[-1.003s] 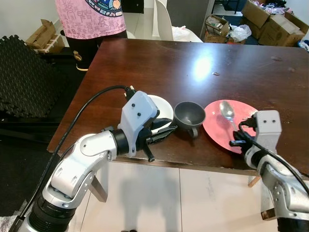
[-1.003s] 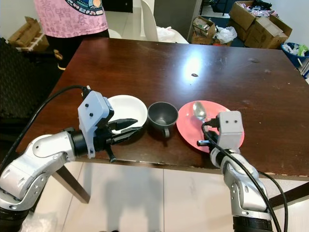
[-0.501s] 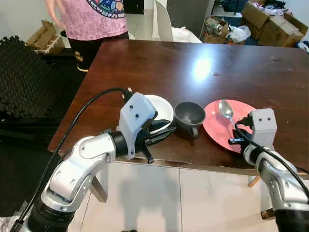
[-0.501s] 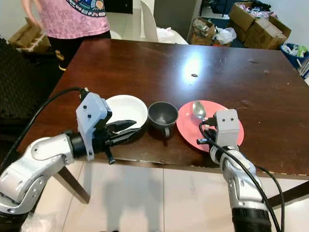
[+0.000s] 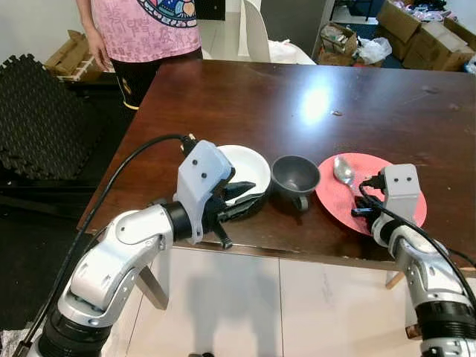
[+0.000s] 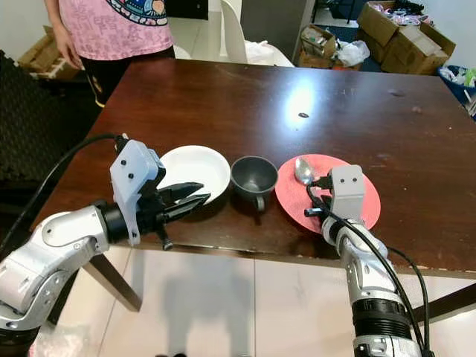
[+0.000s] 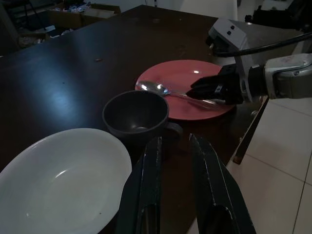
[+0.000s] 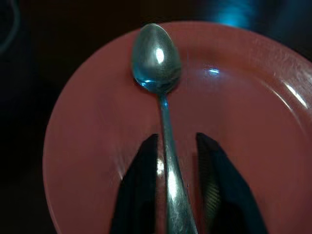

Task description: Setting the table

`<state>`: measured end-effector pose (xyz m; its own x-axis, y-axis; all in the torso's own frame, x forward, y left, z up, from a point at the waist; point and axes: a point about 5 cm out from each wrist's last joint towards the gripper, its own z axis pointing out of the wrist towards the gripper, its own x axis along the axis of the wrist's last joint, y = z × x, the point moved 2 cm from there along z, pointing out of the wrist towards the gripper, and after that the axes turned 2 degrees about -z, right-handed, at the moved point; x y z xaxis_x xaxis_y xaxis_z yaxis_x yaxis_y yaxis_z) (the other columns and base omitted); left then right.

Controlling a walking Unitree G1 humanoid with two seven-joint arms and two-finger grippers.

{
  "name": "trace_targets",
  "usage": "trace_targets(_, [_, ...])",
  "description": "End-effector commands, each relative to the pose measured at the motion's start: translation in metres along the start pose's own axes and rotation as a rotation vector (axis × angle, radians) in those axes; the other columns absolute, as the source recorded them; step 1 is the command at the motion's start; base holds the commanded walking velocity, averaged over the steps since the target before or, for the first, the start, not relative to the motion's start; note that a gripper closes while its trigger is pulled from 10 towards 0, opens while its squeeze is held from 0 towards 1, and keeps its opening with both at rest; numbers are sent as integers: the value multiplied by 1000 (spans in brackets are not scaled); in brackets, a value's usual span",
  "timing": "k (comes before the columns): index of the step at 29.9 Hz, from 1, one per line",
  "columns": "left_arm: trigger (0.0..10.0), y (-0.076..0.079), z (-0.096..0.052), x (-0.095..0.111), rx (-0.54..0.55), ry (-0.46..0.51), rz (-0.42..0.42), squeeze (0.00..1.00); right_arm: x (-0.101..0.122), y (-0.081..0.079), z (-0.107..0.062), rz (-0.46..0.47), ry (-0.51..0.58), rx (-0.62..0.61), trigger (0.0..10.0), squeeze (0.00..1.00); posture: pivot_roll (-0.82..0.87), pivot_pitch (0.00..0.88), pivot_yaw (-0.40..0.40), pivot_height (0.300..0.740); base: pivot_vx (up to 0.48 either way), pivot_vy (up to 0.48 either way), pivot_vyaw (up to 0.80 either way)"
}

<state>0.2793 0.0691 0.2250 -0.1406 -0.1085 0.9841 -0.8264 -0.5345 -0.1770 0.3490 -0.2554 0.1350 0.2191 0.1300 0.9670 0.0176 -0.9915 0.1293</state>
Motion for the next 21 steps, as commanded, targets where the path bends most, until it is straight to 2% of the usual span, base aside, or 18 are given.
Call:
trace_targets(1, [10000,2,-2,-1,-8,-5,-7,0,0,0,-1,-6,7,-1,10000,1000,-37,88,91,740,0,0,0])
trace_targets(10, [10000,2,-1,-2,-11,-7,-12,0,33,5,-13,-36,171,-119,10000,1000,-42,91,92,740,0,0,0])
trace_targets(11, [10000,2,-1,-2,-9,-7,-15,0,47,-3,-24,-4,232,-111,10000,0,-47,94,88,740,0,0,0])
trace_targets(13, [10000,2,-2,-2,-8,-7,-17,0,51,-6,-29,2,253,-109,10000,0,-48,95,88,740,0,0,0])
trace_targets(17, [10000,2,-3,-5,-1,-10,-26,0,62,-29,-45,52,325,-77,10000,0,-60,98,87,740,0,0,0])
trace_targets(19, [10000,2,-3,-5,3,-11,-29,0,64,-34,-49,64,348,-96,10000,0,-63,97,86,740,0,0,0])
trace_targets(21, [10000,0,-4,-7,29,-8,-42,0,64,-46,-56,94,397,-134,10000,0,-66,97,84,740,0,0,0])
